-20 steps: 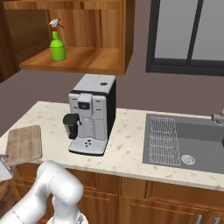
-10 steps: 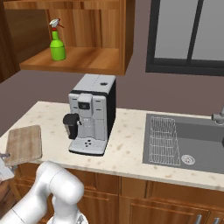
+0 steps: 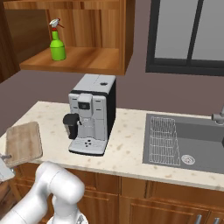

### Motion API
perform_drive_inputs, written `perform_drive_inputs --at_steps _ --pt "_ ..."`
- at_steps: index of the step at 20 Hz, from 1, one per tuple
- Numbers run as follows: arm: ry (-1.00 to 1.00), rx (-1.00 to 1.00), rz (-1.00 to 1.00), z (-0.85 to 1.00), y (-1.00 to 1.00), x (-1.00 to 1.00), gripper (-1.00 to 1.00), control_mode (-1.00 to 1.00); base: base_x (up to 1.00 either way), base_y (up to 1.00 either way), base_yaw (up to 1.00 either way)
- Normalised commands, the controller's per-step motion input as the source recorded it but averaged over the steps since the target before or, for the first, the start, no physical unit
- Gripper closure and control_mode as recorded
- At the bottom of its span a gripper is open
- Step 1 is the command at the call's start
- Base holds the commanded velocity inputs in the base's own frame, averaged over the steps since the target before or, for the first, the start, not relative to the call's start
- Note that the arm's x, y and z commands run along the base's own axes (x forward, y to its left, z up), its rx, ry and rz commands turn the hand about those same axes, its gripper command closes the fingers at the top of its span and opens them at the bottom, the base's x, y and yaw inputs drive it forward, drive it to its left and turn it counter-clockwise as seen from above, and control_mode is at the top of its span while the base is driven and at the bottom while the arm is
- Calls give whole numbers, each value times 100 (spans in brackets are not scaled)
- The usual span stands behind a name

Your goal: Move the cutting board and knife to the sink. Then move spray from the cabinet to the counter.

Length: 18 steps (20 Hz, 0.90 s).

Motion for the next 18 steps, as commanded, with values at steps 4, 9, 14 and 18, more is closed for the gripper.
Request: perform_drive_inputs --at_steps 4,9,14,18 --pt "0 0 3 0 -1 0 100 -100 0 0 0" --pt "0 0 2 0 -2 0 100 -100 0 0 0" --pt "-3 0 0 8 -5 -8 100 -100 0 0 0" --pt "-16 0 0 33 -14 -35 100 -100 0 0 0"
